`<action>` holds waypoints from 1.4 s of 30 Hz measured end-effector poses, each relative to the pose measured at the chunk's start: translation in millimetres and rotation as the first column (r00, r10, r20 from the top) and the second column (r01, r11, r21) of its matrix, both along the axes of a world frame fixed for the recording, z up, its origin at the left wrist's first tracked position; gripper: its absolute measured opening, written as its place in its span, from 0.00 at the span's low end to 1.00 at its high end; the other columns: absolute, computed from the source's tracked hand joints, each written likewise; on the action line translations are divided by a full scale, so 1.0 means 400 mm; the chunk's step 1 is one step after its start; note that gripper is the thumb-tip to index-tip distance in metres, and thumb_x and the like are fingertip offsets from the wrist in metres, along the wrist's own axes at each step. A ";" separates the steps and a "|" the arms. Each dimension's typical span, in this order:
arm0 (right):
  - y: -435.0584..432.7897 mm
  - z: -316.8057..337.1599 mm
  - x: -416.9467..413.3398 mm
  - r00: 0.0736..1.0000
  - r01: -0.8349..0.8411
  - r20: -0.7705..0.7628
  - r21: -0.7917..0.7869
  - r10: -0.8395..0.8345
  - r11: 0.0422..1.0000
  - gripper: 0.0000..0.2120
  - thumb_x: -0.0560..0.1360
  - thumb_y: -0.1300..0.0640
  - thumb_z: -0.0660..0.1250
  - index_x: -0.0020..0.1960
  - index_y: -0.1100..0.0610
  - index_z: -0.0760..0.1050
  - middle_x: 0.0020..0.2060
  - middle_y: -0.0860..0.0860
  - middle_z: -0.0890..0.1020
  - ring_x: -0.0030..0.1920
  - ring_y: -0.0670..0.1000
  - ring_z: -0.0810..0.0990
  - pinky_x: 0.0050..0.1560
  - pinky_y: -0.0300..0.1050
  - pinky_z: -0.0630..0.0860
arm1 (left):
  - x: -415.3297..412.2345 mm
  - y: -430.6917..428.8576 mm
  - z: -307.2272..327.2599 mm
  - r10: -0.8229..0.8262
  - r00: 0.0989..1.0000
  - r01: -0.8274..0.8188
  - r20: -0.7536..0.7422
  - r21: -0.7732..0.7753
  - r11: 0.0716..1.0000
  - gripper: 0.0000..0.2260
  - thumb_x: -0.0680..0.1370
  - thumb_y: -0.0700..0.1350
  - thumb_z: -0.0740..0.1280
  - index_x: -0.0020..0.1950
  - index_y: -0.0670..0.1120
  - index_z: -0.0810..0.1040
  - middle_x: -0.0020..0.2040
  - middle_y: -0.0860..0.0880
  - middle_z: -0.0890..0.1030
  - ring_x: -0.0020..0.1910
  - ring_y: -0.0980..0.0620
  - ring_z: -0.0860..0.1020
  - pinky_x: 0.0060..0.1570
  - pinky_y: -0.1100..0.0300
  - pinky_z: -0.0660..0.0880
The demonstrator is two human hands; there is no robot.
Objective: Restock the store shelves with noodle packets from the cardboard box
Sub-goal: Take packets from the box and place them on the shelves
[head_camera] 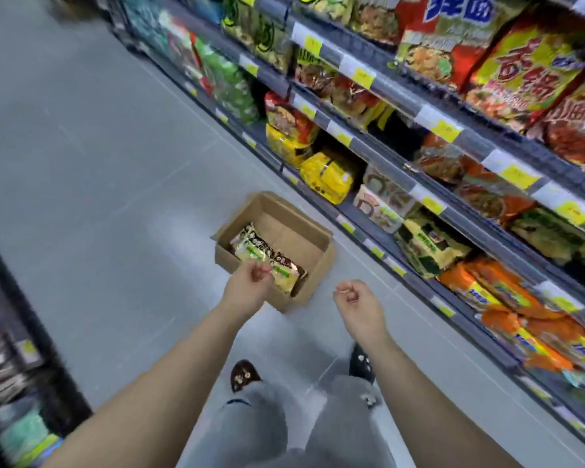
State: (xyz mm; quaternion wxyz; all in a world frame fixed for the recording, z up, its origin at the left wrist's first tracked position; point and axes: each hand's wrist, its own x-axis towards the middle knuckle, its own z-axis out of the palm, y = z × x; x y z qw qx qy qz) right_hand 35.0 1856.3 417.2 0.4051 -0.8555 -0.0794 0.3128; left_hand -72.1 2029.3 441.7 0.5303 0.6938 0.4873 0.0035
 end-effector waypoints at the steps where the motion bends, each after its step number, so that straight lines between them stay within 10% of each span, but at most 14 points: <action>1: 0.033 -0.019 -0.033 1.000 0.007 -0.023 -0.009 -0.007 1.000 0.04 0.74 0.60 0.66 0.46 0.52 0.74 0.31 0.43 0.74 0.35 0.46 0.75 0.40 0.36 0.68 | -0.041 0.040 -0.010 0.001 1.000 -0.001 -0.027 0.006 1.000 0.04 0.76 0.40 0.65 0.48 0.48 0.75 0.40 0.54 0.76 0.42 0.51 0.75 0.39 0.63 0.69; 10: 0.281 -0.105 -0.164 0.990 0.107 -0.094 -0.018 -0.108 0.994 0.07 0.75 0.60 0.65 0.52 0.53 0.72 0.32 0.46 0.76 0.36 0.51 0.76 0.43 0.44 0.72 | -0.168 0.312 -0.082 -0.011 0.995 0.003 -0.100 -0.083 0.997 0.03 0.76 0.41 0.64 0.48 0.49 0.74 0.44 0.50 0.76 0.43 0.50 0.76 0.41 0.61 0.72; 21: 0.553 -0.265 -0.024 0.953 0.240 -0.164 -0.107 -0.256 0.965 0.12 0.76 0.59 0.63 0.59 0.57 0.71 0.37 0.51 0.77 0.37 0.50 0.75 0.33 0.36 0.68 | 0.097 0.650 -0.176 -0.133 0.989 0.116 -0.064 -0.219 0.969 0.08 0.76 0.38 0.64 0.43 0.51 0.73 0.46 0.48 0.78 0.46 0.50 0.76 0.40 0.63 0.71; 26: 0.645 -0.402 0.060 0.927 0.280 -0.206 -0.178 -0.314 0.943 0.13 0.74 0.57 0.64 0.59 0.54 0.71 0.40 0.53 0.82 0.40 0.56 0.81 0.41 0.47 0.76 | 0.234 0.816 -0.275 -0.117 0.992 0.101 -0.054 -0.242 0.965 0.06 0.77 0.36 0.62 0.49 0.47 0.73 0.41 0.51 0.77 0.40 0.52 0.76 0.32 0.69 0.74; 33: 0.732 -0.742 0.102 0.836 0.454 -0.239 -0.207 -0.495 0.867 0.24 0.75 0.56 0.64 0.68 0.50 0.60 0.46 0.52 0.79 0.41 0.54 0.80 0.37 0.51 0.77 | 0.350 0.876 -0.711 -0.445 0.874 0.344 -0.195 -0.399 0.850 0.18 0.76 0.41 0.66 0.66 0.46 0.70 0.44 0.51 0.77 0.48 0.53 0.75 0.55 0.55 0.75; 37: 0.736 -0.968 0.083 0.809 0.516 -0.195 -0.214 -0.554 0.829 0.28 0.77 0.58 0.63 0.73 0.48 0.56 0.49 0.52 0.76 0.41 0.48 0.75 0.40 0.42 0.68 | 0.346 0.850 -1.001 -0.619 0.718 0.470 -0.319 -0.435 0.768 0.26 0.76 0.47 0.67 0.72 0.48 0.63 0.68 0.47 0.71 0.66 0.48 0.70 0.69 0.53 0.65; 42: 0.698 -1.199 0.045 0.803 0.542 -0.104 -0.282 -0.587 0.792 0.29 0.76 0.58 0.65 0.73 0.47 0.58 0.55 0.50 0.75 0.54 0.51 0.76 0.46 0.44 0.72 | 0.317 0.833 -1.273 -0.464 0.793 0.396 -0.394 -0.246 0.885 0.21 0.76 0.43 0.67 0.68 0.43 0.69 0.59 0.51 0.77 0.47 0.56 0.75 0.37 0.80 0.68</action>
